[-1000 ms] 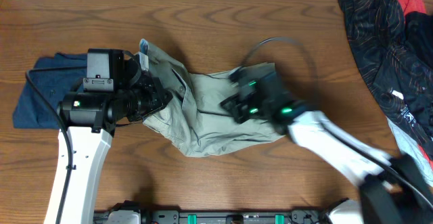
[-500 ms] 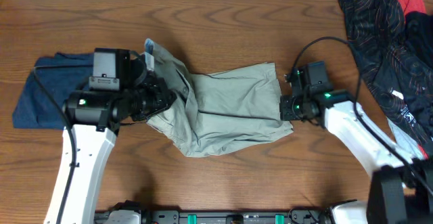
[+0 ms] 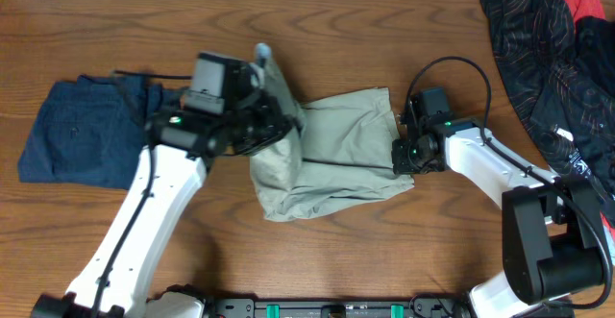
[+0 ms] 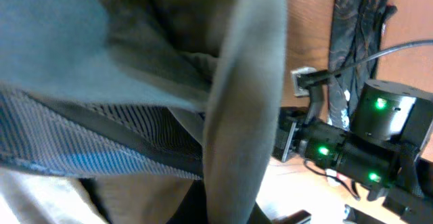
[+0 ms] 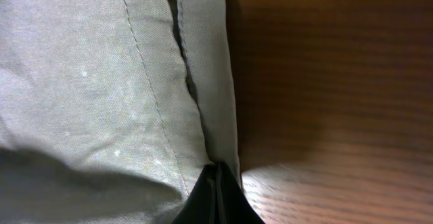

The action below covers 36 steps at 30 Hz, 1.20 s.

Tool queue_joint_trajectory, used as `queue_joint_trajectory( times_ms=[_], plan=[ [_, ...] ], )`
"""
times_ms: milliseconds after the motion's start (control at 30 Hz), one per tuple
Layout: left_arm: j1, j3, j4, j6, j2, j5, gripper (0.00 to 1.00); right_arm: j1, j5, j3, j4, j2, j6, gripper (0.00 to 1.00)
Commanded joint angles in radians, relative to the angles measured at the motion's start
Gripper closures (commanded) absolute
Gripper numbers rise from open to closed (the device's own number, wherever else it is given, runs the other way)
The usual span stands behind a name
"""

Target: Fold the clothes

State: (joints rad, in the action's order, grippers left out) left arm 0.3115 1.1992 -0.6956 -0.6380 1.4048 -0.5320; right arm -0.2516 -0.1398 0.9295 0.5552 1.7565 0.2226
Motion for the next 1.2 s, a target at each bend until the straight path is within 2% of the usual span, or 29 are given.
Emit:
queue_joint_trajectory(
  times_ms=[0,300,567,633,667,700,733,800,1033,1167],
  plan=[
    [0.06,0.016,0.047,-0.093,0.043,-0.002,0.94,-0.041,-0.045,-0.055,-0.004,0.107,0.016,0.99],
    [0.184,0.016,0.209,-0.188,0.173,-0.003,0.94,-0.057,-0.052,-0.055,-0.001,0.106,0.028,0.99],
    [0.249,0.016,0.295,-0.211,0.191,-0.001,0.94,-0.057,-0.052,-0.055,0.007,0.106,0.028,0.99],
    [0.256,0.016,0.294,-0.214,0.191,-0.003,0.83,-0.057,-0.052,-0.055,0.01,0.106,0.028,0.96],
    [0.259,0.016,0.294,-0.214,0.191,-0.003,0.7,-0.057,-0.052,-0.053,0.016,0.106,0.027,0.89],
    [0.262,0.016,0.294,-0.213,0.191,-0.003,0.63,-0.055,-0.052,-0.048,0.032,0.106,0.027,0.77],
    [0.262,0.016,0.294,-0.213,0.191,-0.005,0.59,-0.052,-0.05,-0.041,0.047,0.106,0.027,0.73],
    [0.26,0.016,0.294,-0.208,0.191,-0.011,0.57,-0.035,-0.036,-0.019,0.081,0.105,0.027,0.67],
    [0.14,0.016,0.293,-0.048,0.181,-0.008,0.56,0.113,0.054,0.158,0.298,0.05,0.054,0.64],
    [0.043,0.016,0.281,0.048,0.181,0.092,0.51,0.174,-0.047,0.261,0.373,-0.029,0.024,0.64]
  ],
)
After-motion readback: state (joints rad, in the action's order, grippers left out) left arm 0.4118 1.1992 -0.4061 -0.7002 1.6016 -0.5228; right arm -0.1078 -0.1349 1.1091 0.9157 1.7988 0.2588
